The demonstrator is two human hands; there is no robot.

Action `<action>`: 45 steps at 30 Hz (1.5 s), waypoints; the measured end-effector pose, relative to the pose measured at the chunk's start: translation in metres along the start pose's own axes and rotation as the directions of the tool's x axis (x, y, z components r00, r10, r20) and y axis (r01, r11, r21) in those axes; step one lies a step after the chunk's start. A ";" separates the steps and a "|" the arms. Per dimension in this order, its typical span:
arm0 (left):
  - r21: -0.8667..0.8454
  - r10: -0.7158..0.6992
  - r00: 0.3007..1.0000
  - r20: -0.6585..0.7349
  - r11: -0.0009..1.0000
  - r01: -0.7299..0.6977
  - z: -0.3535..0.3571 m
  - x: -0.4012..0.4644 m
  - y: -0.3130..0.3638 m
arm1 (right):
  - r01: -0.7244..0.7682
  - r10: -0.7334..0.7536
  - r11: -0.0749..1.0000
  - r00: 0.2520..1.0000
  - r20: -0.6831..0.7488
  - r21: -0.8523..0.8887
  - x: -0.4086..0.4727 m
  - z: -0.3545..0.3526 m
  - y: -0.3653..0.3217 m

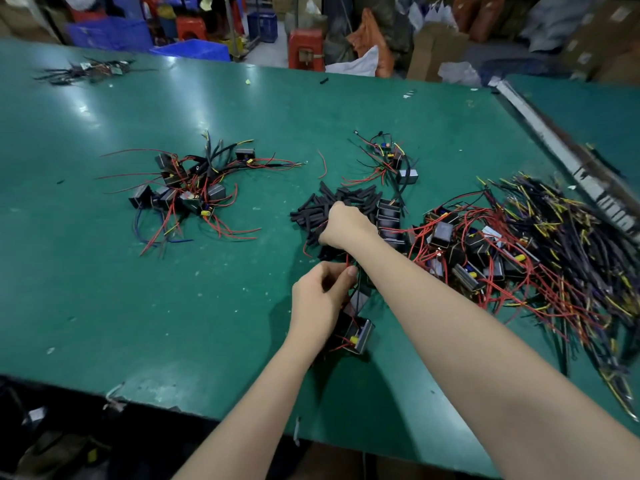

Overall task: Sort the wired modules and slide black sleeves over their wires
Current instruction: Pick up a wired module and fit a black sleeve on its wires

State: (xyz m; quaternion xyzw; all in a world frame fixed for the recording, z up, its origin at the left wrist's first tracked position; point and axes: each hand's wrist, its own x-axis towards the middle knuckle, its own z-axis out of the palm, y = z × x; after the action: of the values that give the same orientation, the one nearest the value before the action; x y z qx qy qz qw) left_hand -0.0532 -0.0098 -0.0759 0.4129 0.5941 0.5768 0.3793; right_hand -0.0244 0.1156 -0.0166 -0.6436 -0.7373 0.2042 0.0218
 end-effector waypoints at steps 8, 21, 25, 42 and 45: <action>0.023 0.009 1.000 -0.012 1.000 -0.009 0.000 0.001 -0.001 | -0.025 0.026 0.997 1.000 -0.010 0.069 0.003 0.003 0.008; 0.091 0.079 0.997 -0.014 0.993 -0.078 0.000 0.004 -0.006 | 0.187 -0.207 0.968 0.972 0.115 0.165 -0.003 -0.019 0.014; 0.035 0.061 0.998 -0.028 0.998 -0.060 0.000 0.007 -0.009 | 0.273 -0.362 0.913 0.885 0.292 0.304 -0.020 -0.036 0.028; 0.135 0.053 0.999 0.001 0.989 -0.053 0.000 0.006 -0.015 | 0.350 -0.347 0.925 0.937 0.048 -0.145 -0.057 -0.031 0.053; 0.241 0.075 0.997 0.003 0.968 -0.073 0.002 0.006 -0.017 | 0.336 -0.333 0.868 0.940 0.073 -0.364 -0.063 -0.023 0.046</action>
State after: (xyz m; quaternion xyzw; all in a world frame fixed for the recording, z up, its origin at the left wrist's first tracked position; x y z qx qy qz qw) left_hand -0.0549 -0.0034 -0.0925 0.4758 0.6451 0.5155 0.3028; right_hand 0.0368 0.0655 0.0038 -0.4976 -0.8628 0.0567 -0.0683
